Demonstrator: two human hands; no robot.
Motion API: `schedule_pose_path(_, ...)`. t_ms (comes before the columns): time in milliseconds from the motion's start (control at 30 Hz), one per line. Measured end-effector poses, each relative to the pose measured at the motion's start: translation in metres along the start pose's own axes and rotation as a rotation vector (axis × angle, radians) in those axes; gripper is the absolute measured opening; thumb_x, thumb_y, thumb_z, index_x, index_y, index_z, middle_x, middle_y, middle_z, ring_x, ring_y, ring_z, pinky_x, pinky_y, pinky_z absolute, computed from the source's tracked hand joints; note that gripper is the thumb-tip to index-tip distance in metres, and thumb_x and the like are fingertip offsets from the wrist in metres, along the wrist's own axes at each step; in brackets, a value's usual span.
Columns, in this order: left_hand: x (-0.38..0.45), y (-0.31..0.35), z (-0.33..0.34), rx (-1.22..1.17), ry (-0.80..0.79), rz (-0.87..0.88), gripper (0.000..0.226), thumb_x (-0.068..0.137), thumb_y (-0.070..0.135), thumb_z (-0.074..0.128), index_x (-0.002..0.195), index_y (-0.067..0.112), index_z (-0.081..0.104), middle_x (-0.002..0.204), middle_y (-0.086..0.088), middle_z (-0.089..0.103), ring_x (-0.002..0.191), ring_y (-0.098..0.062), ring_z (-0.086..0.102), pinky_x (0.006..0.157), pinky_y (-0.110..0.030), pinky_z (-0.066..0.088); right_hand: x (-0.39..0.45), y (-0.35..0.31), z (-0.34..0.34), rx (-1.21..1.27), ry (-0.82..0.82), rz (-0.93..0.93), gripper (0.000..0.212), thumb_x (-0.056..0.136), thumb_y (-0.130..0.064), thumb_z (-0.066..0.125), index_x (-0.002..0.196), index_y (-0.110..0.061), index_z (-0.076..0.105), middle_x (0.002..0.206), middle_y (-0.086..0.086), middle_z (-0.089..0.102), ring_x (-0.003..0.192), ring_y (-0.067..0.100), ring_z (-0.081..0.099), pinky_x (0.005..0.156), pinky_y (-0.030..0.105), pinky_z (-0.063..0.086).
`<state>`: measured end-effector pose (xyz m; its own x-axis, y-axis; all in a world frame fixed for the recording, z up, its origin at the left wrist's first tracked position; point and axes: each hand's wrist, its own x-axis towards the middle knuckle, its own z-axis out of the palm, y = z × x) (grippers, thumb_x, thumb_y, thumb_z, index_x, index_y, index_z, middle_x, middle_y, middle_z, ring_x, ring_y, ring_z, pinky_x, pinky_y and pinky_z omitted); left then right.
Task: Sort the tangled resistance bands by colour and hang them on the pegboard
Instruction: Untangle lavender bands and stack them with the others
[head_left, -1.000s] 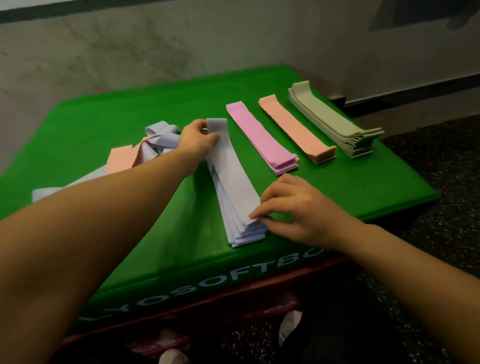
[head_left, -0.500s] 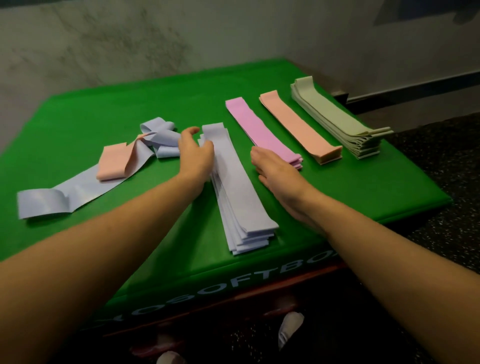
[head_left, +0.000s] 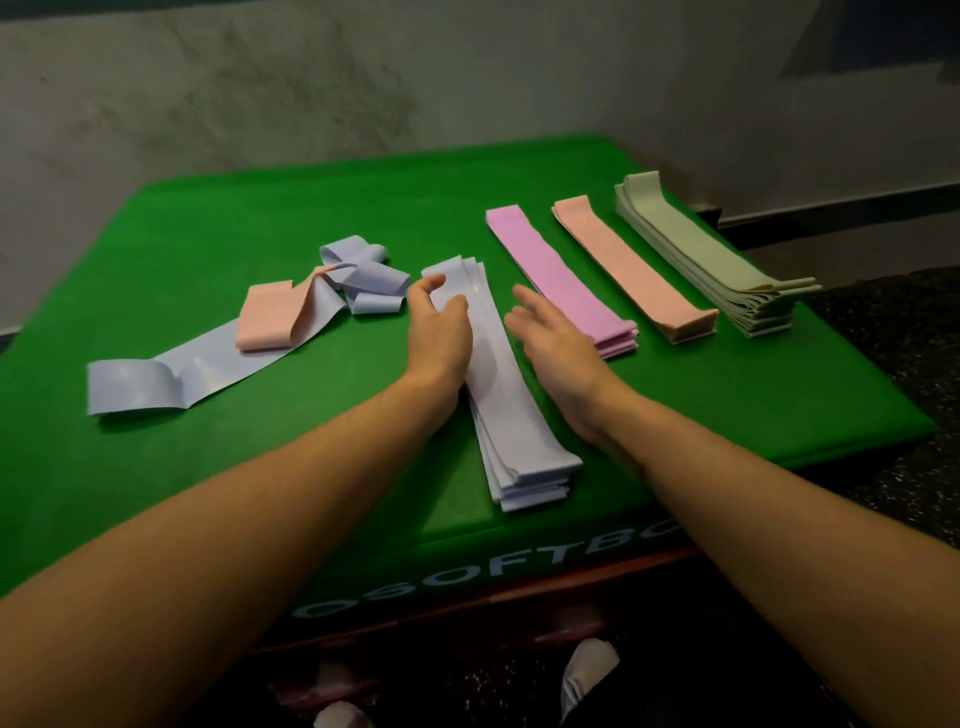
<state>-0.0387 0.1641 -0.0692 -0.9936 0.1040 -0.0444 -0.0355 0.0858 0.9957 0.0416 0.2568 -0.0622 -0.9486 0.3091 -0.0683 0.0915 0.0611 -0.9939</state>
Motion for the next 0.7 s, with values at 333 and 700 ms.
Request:
schedule_pose_path(333,0.041,0.017,0.008,0.108,-0.051,-0.021,0.038,0.099,0.011,0.043,0.137,0.015,0.044,0.108,0.001,0.054,0.095,-0.013,0.053,0.076,-0.027,0.042,0.08,-0.015,0.015,-0.013,-0.003,0.067,0.073,0.089,-0.033,0.048,0.156,-0.013,0.023,0.16,0.008,0.031,0.145,0.022,0.033,0.118,0.044,0.03)
schedule_pose_path(700,0.035,0.015,-0.046,0.128,-0.146,0.193,0.015,0.097,0.006,0.048,0.105,0.016,0.057,0.1,-0.004,0.065,0.086,-0.013,0.062,0.067,-0.015,0.049,0.083,-0.029,0.018,-0.324,0.058,-0.265,0.046,0.097,-0.002,0.043,0.139,-0.017,0.051,0.139,0.002,0.054,0.128,0.014,0.048,0.109,0.032,0.039)
